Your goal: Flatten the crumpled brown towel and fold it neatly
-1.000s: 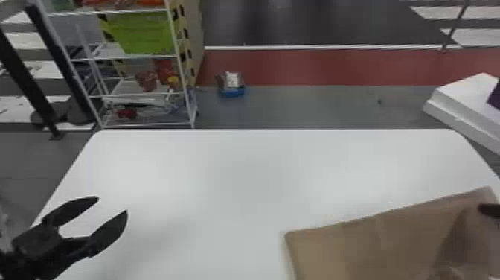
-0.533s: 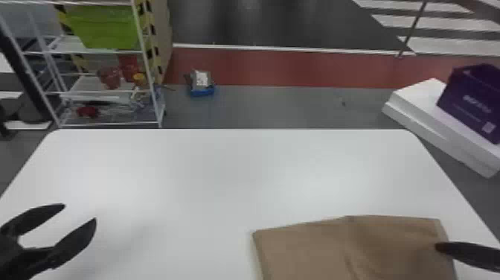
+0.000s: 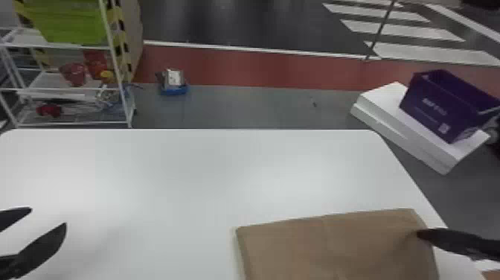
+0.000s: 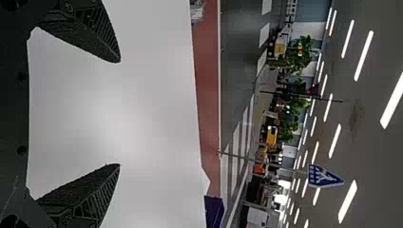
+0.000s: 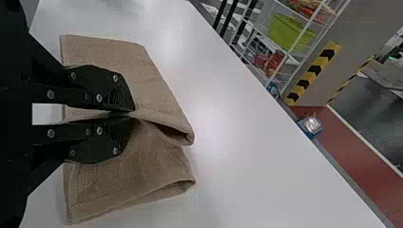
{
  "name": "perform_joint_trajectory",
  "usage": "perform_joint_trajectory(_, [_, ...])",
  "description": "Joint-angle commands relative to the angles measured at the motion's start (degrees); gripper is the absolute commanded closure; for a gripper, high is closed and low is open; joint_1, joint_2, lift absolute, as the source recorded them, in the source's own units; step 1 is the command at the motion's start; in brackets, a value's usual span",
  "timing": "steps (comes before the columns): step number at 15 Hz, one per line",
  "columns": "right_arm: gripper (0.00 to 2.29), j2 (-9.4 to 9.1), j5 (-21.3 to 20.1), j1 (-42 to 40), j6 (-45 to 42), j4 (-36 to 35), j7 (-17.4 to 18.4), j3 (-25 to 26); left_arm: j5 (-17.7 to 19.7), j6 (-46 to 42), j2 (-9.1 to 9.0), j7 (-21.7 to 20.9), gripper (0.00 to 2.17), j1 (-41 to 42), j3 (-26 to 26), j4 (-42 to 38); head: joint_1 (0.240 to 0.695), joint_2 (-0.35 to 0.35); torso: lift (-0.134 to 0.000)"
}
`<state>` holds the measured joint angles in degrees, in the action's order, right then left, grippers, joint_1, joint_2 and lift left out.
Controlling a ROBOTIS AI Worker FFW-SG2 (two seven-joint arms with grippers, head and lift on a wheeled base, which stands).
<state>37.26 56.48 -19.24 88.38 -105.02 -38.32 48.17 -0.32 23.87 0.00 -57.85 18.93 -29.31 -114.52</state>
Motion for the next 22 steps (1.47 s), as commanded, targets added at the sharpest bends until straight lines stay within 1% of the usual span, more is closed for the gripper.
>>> perform_joint_trajectory(1, [1.02,0.45,-2.6,0.52,1.7,1.31,-0.09,-2.64,-0.29,0.17,-0.15,0.02,0.1,-0.29,0.22,0.09,0.695,-0.201,-0.124])
perform_joint_trajectory(3, [1.0,0.45,-5.86,1.05,1.7,2.01,0.0,-4.57,-0.56,0.35,-0.15,0.02,0.1,-0.29,0.13,0.09,0.695,-0.206,-0.124])
perform_joint_trajectory(4, [0.93,0.54,-7.26,1.13,1.7,2.18,0.0,-5.01,-0.82,0.35,-0.15,0.02,0.1,-0.29,0.13,0.0,0.695,-0.207,-0.124])
perform_joint_trajectory(5, [0.67,0.54,-8.93,1.13,1.7,2.27,0.17,-5.63,-0.91,0.35,-0.15,0.02,0.1,-0.29,0.13,0.09,0.695,-0.21,-0.124])
perform_joint_trajectory(6, [0.29,0.45,-9.99,1.31,1.7,2.8,0.44,-5.8,-0.91,0.35,-0.15,0.1,0.1,-0.29,0.13,0.09,0.695,-0.21,-0.124])
perform_joint_trajectory(7, [0.12,0.45,-9.9,1.66,1.7,3.77,0.53,-5.54,-1.0,0.35,-0.15,0.1,0.1,-0.38,0.13,0.09,0.695,-0.22,-0.124])
perform_joint_trajectory(10, [0.11,-0.34,-8.84,3.24,1.7,4.65,0.61,-3.34,-1.17,0.35,-0.15,0.19,0.1,-0.73,0.22,0.09,0.695,-0.236,-0.124])
perform_joint_trajectory(12, [0.13,-0.78,-6.21,4.21,1.7,4.65,0.61,-1.41,-1.26,0.35,-0.15,0.19,0.1,-0.73,0.22,0.09,0.695,-0.24,-0.124])
perform_joint_trajectory(14, [0.29,-2.54,-2.96,6.58,1.7,5.26,1.05,-0.88,-1.35,0.35,-0.15,0.28,0.1,-0.73,0.13,0.09,0.695,-0.239,-0.124])
perform_joint_trajectory(15, [0.35,-2.63,-1.55,7.46,1.7,5.7,1.05,-1.85,-1.26,0.35,-0.15,0.1,0.1,-0.73,0.13,0.09,0.695,-0.227,-0.124])
perform_joint_trajectory(16, [0.38,-2.63,-1.46,8.08,1.7,5.61,1.67,-2.73,-1.26,0.52,-0.15,0.1,0.1,-0.73,0.13,-0.18,0.695,-0.218,-0.124])
perform_joint_trajectory(17, [0.47,-2.63,-1.55,8.08,1.7,5.61,2.2,-3.6,-1.26,0.52,-0.15,0.1,0.1,-0.47,0.04,-0.26,0.695,-0.206,-0.124])
perform_joint_trajectory(18, [0.47,-2.45,-2.87,8.34,1.7,5.61,2.37,-3.96,-1.26,0.52,-0.15,0.1,0.1,-0.38,-0.13,-0.26,0.695,-0.196,-0.124])
perform_joint_trajectory(19, [0.47,-1.66,-3.92,8.43,1.7,5.88,3.34,-3.78,-1.26,0.52,-0.15,0.02,0.1,-0.29,-0.31,-0.18,0.695,-0.189,-0.124])
perform_joint_trajectory(20, [0.47,-0.25,-4.01,8.25,1.7,6.32,3.51,-3.34,-1.26,0.52,-0.15,0.02,0.1,-0.29,-0.4,-0.18,0.695,-0.185,-0.124])
perform_joint_trajectory(21, [0.47,1.5,-4.1,6.76,1.7,6.23,3.43,-2.9,-1.26,0.52,-0.15,0.02,0.1,-0.38,-0.4,-0.18,0.695,-0.192,-0.124])
perform_joint_trajectory(22, [0.47,2.82,-4.1,4.91,1.7,5.96,3.43,-2.2,-1.17,0.35,-0.15,0.02,0.1,-0.38,-0.4,-0.18,0.695,-0.203,-0.124])
